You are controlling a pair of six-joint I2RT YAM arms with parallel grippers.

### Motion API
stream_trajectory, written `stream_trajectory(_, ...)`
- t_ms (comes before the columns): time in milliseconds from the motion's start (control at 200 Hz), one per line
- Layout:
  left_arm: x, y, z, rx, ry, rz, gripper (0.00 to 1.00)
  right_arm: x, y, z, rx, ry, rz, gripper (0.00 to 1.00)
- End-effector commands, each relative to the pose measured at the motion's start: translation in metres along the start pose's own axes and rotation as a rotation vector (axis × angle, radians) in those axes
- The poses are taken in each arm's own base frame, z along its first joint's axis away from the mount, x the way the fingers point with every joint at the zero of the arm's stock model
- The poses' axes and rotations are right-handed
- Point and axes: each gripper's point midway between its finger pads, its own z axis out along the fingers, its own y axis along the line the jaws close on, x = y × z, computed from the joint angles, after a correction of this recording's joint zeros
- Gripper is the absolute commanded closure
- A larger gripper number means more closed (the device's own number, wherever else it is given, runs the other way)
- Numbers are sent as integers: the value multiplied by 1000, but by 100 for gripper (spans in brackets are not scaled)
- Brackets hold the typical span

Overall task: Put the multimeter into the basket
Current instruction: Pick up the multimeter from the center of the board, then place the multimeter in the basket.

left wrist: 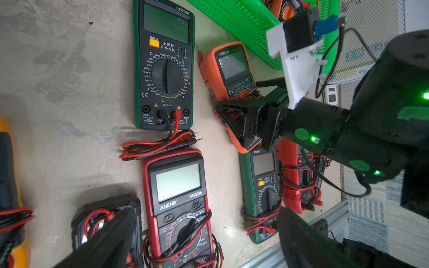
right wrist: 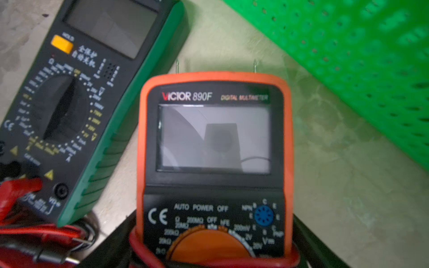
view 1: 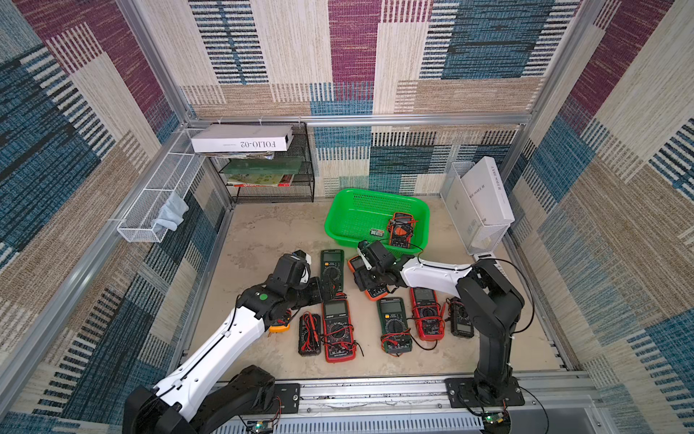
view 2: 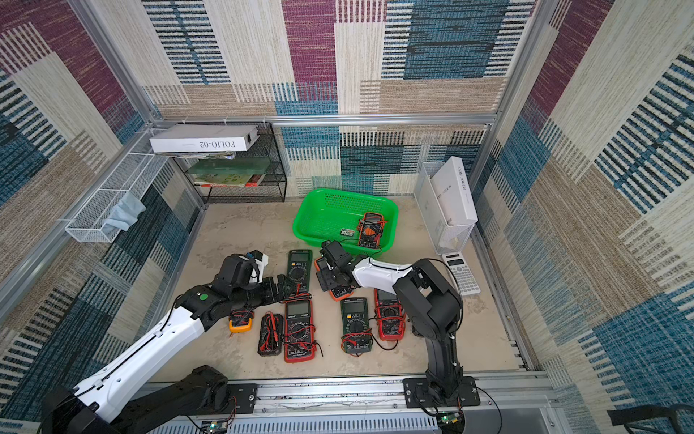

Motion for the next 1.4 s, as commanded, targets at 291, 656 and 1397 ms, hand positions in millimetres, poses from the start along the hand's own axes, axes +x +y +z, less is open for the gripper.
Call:
stream_trajectory(291,-19,-19,-5,45,-43,8,0,-23,14,-44,-30,-100,27,32)
stream_trajectory(656,-52,-42,-21,69,-121,36,0,-55,27,-100,-98,-224,97,32)
stream_trajectory(1397,-98,-64,-20,119,-168,-4,0,-106,-7,-125,57,-316,456,31)
